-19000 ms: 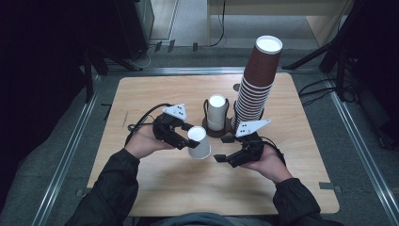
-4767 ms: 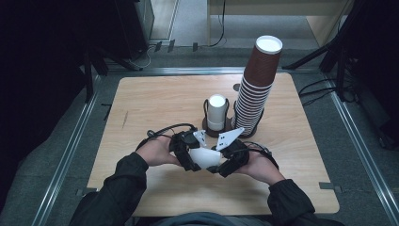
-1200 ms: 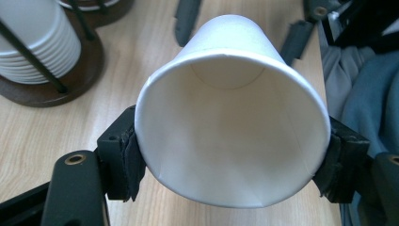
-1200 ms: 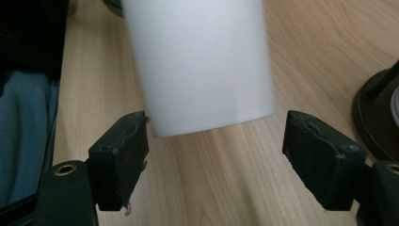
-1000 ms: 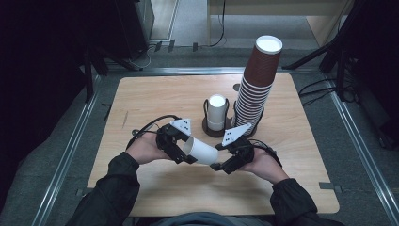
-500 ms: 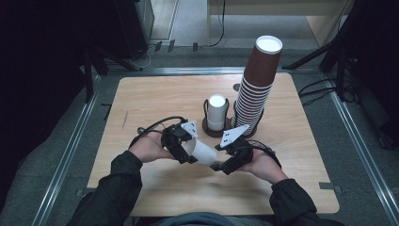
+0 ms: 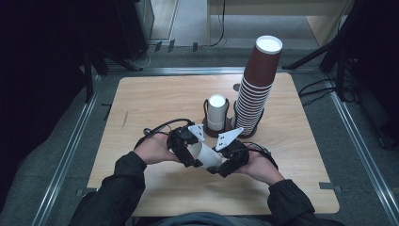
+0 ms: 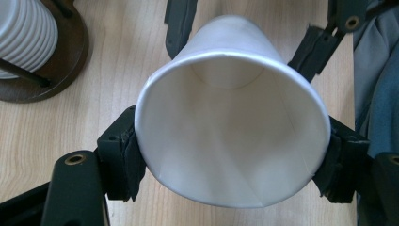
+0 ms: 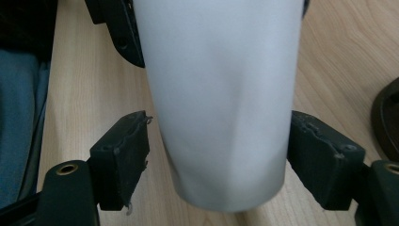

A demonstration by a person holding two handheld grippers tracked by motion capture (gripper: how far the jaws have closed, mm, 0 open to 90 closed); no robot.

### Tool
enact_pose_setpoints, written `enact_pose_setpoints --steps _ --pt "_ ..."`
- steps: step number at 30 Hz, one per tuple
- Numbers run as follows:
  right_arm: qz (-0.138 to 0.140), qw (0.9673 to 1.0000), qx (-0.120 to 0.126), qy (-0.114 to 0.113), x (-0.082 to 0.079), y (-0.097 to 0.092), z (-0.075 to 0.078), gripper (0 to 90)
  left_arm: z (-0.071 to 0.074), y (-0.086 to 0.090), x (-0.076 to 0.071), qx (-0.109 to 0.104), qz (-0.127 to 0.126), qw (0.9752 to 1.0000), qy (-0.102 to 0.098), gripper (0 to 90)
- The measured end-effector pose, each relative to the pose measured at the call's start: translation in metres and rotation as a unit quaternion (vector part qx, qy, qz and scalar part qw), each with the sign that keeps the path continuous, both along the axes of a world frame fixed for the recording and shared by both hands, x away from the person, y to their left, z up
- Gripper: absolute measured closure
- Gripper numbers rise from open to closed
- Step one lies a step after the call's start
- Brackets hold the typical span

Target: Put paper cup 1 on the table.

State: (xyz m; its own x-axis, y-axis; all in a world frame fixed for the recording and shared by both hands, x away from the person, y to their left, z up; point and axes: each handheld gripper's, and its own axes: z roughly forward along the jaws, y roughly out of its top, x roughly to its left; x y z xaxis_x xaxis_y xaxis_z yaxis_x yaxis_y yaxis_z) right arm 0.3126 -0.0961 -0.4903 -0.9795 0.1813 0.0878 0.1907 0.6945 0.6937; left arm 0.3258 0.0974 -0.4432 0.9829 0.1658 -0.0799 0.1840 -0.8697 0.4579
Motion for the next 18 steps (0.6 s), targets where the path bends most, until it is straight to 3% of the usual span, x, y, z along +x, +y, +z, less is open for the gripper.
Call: enact_pose_setpoints --steps 13,16,18 --pt "0.019 0.9997 -0.005 -0.017 -0.0033 0.0069 0.0011 32.8 0.0002 -0.0017 -0.0025 0.002 -0.012 0.9999 0.006 23.8" --pt "0.021 0.9996 -0.002 -0.021 -0.0033 0.0066 0.0018 32.8 0.0001 -0.0012 -0.0023 -0.005 -0.014 0.9999 0.001 21.5" --pt "0.022 0.9995 -0.001 -0.022 -0.0031 0.0058 0.0025 32.7 0.0005 -0.0015 -0.0045 -0.012 -0.006 0.9997 -0.020 15.3"
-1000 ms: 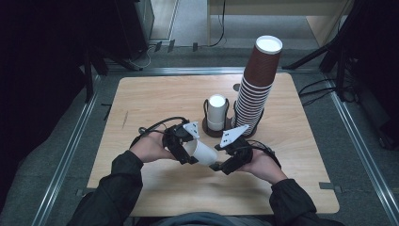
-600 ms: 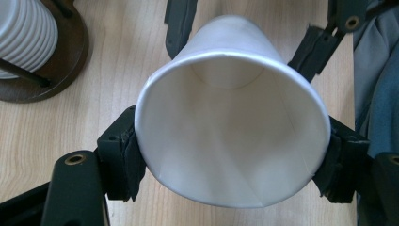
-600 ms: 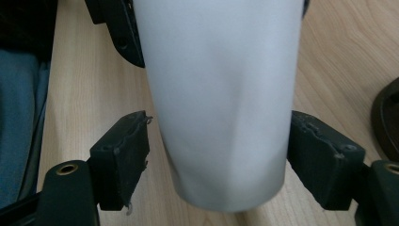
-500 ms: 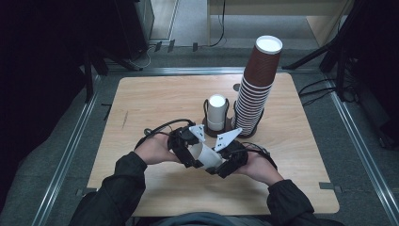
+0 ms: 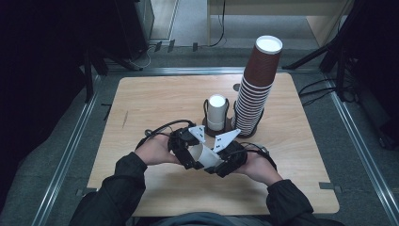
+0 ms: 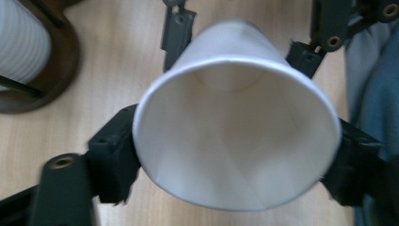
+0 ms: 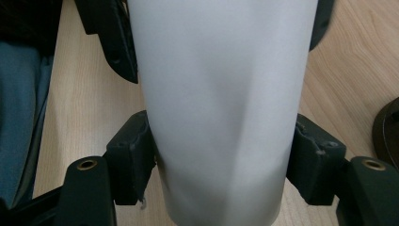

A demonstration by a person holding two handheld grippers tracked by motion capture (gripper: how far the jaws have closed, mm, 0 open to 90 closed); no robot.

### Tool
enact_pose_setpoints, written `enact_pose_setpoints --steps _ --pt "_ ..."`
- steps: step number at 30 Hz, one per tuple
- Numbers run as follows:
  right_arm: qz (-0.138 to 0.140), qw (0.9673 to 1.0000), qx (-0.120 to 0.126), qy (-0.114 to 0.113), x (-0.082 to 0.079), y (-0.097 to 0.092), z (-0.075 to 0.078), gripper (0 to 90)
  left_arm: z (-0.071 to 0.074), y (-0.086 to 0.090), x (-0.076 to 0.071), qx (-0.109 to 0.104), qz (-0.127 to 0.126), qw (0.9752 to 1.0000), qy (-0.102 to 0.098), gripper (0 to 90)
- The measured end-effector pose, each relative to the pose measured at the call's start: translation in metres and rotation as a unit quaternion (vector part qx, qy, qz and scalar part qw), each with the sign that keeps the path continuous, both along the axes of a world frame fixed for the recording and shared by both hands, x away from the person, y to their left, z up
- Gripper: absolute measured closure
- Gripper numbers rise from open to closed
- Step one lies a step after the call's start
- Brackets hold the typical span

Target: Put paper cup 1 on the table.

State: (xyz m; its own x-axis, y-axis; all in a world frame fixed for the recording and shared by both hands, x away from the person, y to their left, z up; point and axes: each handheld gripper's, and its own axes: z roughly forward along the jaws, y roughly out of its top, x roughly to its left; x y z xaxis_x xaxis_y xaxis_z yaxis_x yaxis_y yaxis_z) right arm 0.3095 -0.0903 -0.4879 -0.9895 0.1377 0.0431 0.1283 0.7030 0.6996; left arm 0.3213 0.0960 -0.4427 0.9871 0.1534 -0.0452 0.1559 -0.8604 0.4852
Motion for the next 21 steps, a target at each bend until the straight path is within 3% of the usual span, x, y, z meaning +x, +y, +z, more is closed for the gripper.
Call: enact_pose_setpoints --steps 3,9,17,21 --pt "-0.003 1.0000 -0.001 -0.001 0.000 -0.002 0.000 32.7 0.001 0.002 -0.002 -0.009 0.003 0.9999 -0.010 10.2" --pt "-0.012 0.9999 0.003 -0.001 0.002 -0.006 0.002 32.7 0.003 0.012 0.001 -0.029 0.018 0.9994 0.002 9.9" --pt "-0.020 0.9997 0.015 -0.002 0.004 -0.012 0.004 32.6 0.002 0.028 0.004 -0.073 0.043 0.9961 0.023 8.3" --pt "-0.024 0.9995 0.019 -0.001 0.005 -0.014 0.006 32.5 -0.002 0.033 0.003 -0.090 0.043 0.9950 0.003 0.2"
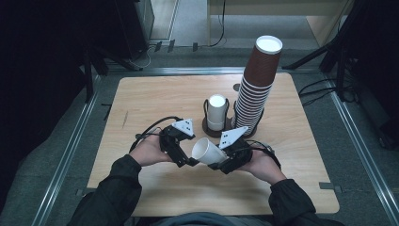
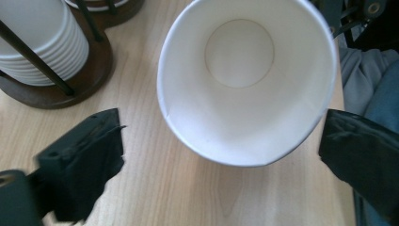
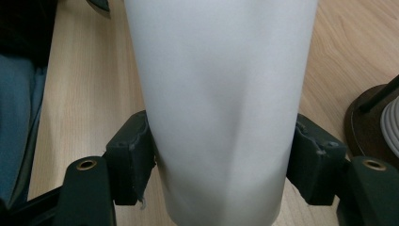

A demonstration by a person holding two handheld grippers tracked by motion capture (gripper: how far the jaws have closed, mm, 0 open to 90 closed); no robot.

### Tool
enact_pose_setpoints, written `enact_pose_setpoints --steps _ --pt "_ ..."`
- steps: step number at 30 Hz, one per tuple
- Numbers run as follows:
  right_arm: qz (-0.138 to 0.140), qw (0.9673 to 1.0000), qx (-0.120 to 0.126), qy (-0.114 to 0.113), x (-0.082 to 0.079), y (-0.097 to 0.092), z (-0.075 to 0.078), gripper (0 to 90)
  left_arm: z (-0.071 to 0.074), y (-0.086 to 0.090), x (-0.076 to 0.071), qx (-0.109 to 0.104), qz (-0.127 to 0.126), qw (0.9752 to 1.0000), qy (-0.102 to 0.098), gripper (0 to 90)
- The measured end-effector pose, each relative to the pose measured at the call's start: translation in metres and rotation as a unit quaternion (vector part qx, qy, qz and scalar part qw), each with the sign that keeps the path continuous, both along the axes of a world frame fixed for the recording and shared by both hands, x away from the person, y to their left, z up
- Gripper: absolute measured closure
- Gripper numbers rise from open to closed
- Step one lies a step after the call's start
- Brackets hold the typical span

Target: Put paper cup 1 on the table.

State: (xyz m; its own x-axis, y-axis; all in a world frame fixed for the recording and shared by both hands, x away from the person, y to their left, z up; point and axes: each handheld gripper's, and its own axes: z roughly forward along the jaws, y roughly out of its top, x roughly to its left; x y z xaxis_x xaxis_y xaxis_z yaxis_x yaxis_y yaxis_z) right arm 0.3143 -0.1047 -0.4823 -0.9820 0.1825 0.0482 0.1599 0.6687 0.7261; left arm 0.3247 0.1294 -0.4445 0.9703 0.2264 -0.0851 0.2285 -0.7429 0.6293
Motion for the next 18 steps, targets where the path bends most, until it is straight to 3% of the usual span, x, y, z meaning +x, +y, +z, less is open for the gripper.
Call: enact_pose_setpoints --steps 12,18 --pt "-0.003 0.9997 0.024 0.001 0.001 -0.004 0.003 32.5 -0.003 -0.005 -0.002 -0.052 0.011 0.9982 0.028 0.2" --pt "-0.003 0.9993 0.037 0.009 0.001 -0.004 0.004 32.5 -0.004 -0.009 -0.001 -0.089 0.035 0.9942 0.049 0.2"
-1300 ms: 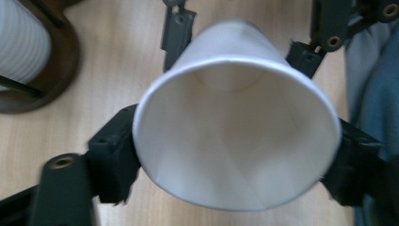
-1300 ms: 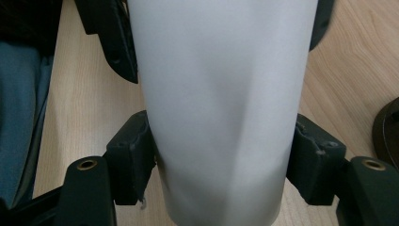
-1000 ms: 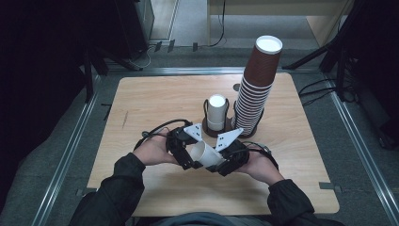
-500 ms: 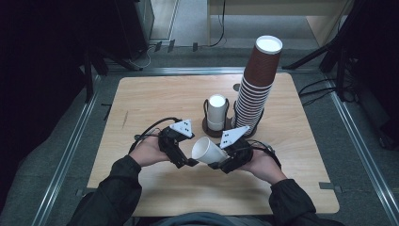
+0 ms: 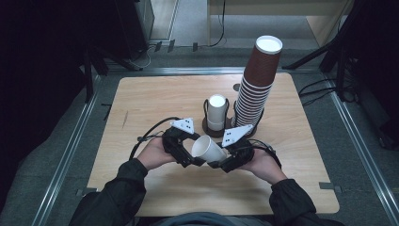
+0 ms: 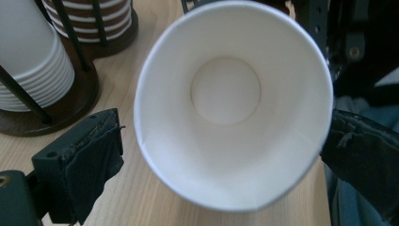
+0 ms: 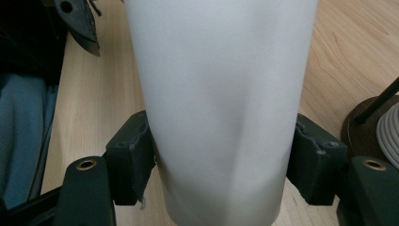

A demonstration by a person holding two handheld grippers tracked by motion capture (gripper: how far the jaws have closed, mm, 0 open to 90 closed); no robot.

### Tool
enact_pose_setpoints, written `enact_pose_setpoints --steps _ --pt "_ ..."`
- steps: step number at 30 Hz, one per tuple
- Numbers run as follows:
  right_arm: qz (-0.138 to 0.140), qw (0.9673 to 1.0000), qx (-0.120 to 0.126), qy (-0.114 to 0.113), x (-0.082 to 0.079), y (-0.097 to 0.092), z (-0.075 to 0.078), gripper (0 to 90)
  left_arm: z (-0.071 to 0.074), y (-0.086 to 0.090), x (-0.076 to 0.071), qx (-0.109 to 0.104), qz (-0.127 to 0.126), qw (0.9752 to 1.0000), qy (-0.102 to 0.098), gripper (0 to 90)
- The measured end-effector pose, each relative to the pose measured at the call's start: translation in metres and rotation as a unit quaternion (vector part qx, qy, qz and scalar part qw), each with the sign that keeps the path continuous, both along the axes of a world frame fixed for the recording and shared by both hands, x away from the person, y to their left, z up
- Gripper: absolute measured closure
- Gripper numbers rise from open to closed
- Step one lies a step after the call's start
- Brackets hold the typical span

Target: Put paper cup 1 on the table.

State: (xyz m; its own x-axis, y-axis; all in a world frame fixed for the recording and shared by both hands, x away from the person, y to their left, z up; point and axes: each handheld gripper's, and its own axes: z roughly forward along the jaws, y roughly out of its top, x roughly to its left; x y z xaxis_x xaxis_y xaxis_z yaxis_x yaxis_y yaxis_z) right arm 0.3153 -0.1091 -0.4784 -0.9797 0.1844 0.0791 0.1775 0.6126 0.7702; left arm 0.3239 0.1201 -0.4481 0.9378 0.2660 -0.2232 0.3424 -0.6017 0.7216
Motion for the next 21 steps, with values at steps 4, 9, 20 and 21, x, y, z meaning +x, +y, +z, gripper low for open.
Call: enact_pose_setpoints --steps 4,9,20,21 --pt "0.000 1.0000 0.007 -0.001 0.0003 -0.0002 0.0007 32.5 0.0010 -0.0006 0.0011 -0.025 0.011 0.9996 0.013 0.2" --pt "0.001 0.9999 0.015 0.008 0.0004 0.0002 0.0011 32.5 0.0007 -0.0022 -0.0005 -0.030 0.009 0.9995 0.007 0.8" --pt "-0.002 0.9997 0.020 0.011 0.0010 0.0008 0.0010 32.7 -0.0001 -0.0002 0.0002 -0.026 0.009 0.9996 0.004 21.4" --pt "-0.002 0.9998 0.018 0.012 0.0011 0.0011 0.0008 32.7 -0.0002 -0.0003 0.0002 -0.024 0.008 0.9997 0.004 22.0"
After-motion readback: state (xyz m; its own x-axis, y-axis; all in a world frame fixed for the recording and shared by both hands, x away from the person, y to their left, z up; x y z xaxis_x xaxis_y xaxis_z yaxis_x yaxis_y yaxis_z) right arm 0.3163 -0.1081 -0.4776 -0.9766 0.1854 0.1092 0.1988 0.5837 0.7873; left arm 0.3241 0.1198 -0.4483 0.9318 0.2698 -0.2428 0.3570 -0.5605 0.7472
